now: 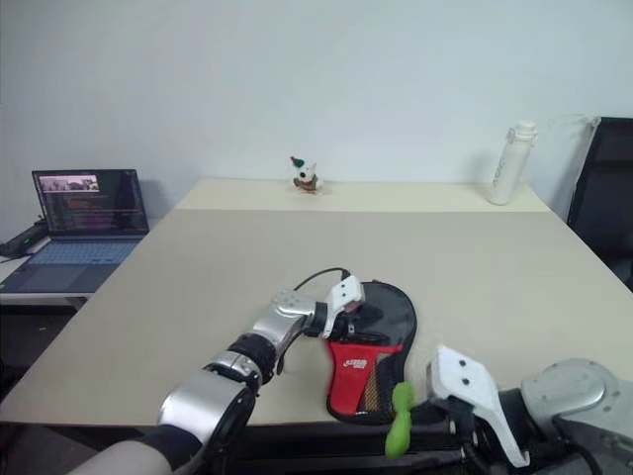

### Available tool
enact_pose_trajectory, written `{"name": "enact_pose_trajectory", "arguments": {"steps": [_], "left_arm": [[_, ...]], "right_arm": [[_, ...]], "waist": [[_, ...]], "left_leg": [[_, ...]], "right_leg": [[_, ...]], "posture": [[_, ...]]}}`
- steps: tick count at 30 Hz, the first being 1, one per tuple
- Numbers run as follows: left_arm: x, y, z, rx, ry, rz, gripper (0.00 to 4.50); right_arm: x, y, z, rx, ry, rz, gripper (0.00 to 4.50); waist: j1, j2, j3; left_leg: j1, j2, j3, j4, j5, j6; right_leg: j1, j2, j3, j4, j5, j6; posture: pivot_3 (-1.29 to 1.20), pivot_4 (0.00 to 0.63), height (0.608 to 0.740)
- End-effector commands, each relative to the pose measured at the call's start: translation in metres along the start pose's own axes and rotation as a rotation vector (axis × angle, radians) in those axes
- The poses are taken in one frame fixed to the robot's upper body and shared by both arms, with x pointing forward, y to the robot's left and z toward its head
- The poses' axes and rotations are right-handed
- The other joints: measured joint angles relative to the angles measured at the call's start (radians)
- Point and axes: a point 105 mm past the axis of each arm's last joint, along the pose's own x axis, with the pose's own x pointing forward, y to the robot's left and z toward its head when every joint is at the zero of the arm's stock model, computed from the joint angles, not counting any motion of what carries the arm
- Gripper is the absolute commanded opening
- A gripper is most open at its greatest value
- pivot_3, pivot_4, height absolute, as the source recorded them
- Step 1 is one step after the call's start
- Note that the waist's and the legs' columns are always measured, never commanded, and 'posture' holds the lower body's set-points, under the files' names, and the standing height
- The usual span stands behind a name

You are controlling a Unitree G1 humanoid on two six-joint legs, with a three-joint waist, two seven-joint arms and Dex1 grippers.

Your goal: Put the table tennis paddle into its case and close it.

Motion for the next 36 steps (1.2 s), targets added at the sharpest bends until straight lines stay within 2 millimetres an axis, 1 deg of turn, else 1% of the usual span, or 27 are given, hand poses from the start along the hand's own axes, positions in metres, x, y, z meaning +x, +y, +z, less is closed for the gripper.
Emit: {"name": "enact_pose_trajectory", "arguments": {"steps": [1,3,6,9,13,17,19,22,23,26,27,31,32,36], "left_arm": [[-0.025,0.008,0.003,0.005,-0.046,0.037,3.23],[-0.033,0.007,0.000,0.001,-0.047,0.048,3.23],[-0.042,0.003,-0.002,-0.002,-0.054,0.052,3.23],[-0.056,-0.003,0.005,-0.017,-0.092,0.047,3.23],[-0.089,-0.017,0.014,-0.079,-0.130,0.031,3.23],[-0.118,-0.027,0.018,-0.106,-0.127,0.082,3.23],[-0.126,-0.032,0.022,-0.114,-0.131,0.109,3.23],[-0.133,-0.038,0.026,-0.122,-0.141,0.157,3.23],[-0.137,-0.038,0.025,-0.125,-0.142,0.181,3.23],[-0.140,-0.039,0.021,-0.135,-0.132,0.226,3.23],[-0.138,-0.037,0.021,-0.133,-0.127,0.234,3.23],[-0.137,-0.024,0.021,-0.112,-0.126,0.270,3.23],[-0.133,-0.023,0.022,-0.111,-0.131,0.275,3.23],[-0.141,-0.023,0.012,-0.133,-0.126,0.362,3.23]], "right_arm": [[-0.008,0.000,-0.005,-0.048,0.087,-0.047,3.14],[-0.009,-0.006,-0.016,-0.089,0.174,-0.084,3.14],[-0.009,-0.020,-0.026,-0.129,0.204,-0.126,3.14],[-0.013,-0.041,-0.011,-0.157,0.097,-0.196,3.14],[-0.020,-0.080,0.023,-0.191,-0.136,-0.359,3.14],[-0.025,-0.116,0.031,-0.185,-0.248,-0.453,3.14],[-0.028,-0.134,0.031,-0.190,-0.289,-0.478,3.14],[-0.033,-0.157,0.027,-0.176,-0.297,-0.495,3.14],[-0.035,-0.165,0.026,-0.131,-0.307,-0.499,3.14],[-0.043,-0.185,0.022,-0.074,-0.315,-0.518,3.14],[-0.047,-0.189,0.020,-0.072,-0.304,-0.528,3.14],[-0.055,-0.201,0.016,-0.081,-0.267,-0.574,3.14],[-0.058,-0.204,0.013,-0.076,-0.264,-0.581,3.14],[-0.058,-0.215,0.009,-0.088,-0.211,-0.643,3.14]], "waist": [[0.000,0.000,0.000],[0.000,0.000,0.000],[0.001,0.000,0.000],[-0.001,-0.001,0.001],[-0.020,-0.002,0.002],[-0.024,-0.001,0.002],[-0.024,-0.001,0.002],[-0.020,0.000,0.003],[-0.019,0.000,0.003],[-0.019,0.000,0.003],[-0.019,0.000,0.003],[-0.019,0.001,0.004],[-0.020,0.001,0.004],[-0.021,0.001,0.004]], "left_leg": [[0.000,0.000,0.000,0.000,0.000,0.000],[0.000,0.000,0.000,-0.001,0.000,0.000],[0.000,0.000,0.000,0.000,0.000,0.000],[0.000,0.000,0.001,0.001,0.000,0.000],[0.000,0.002,0.001,0.001,0.000,0.000],[0.001,0.002,0.001,-0.001,0.000,0.000],[0.001,0.002,0.001,-0.001,0.000,0.000],[0.001,0.002,0.002,0.000,0.000,0.000],[0.000,0.001,0.001,0.001,0.000,0.000],[0.001,0.002,0.002,0.001,0.000,0.000],[0.001,0.002,0.002,0.001,0.000,0.000],[0.001,0.002,0.002,0.000,0.000,0.000],[0.001,0.002,0.002,0.000,0.000,0.000],[0.001,0.002,0.003,0.000,0.000,0.000]], "right_leg": [[0.000,0.000,0.000,0.000,0.000,0.000],[0.000,0.000,0.000,0.000,0.000,0.000],[0.000,0.000,0.000,-0.001,0.000,0.000],[0.000,0.000,0.001,-0.002,0.000,0.000],[0.000,0.000,0.001,-0.001,0.001,0.000],[-0.001,0.001,0.001,0.000,0.000,-0.001],[-0.001,0.001,0.001,0.000,0.000,-0.001],[-0.001,0.000,0.002,0.000,0.000,-0.001],[0.000,0.000,0.002,0.000,0.000,-0.001],[0.000,0.000,0.002,0.000,0.001,-0.002],[0.000,0.001,0.002,0.000,0.001,-0.003],[-0.001,0.001,0.002,0.000,0.001,-0.003],[-0.001,0.001,0.002,0.000,0.001,-0.003],[-0.001,0.001,0.003,0.000,0.001,-0.003]], "posture": [[0.00,0.150,0.740],[0.00,0.150,0.740],[0.00,0.150,0.740],[0.00,0.150,0.740],[0.00,0.150,0.740],[0.00,0.150,0.740],[0.00,0.150,0.740],[0.00,0.150,0.740],[0.00,0.150,0.740],[0.00,0.150,0.740],[0.00,0.150,0.740],[0.00,0.150,0.740],[0.00,0.150,0.740],[0.00,0.150,0.740]]}}
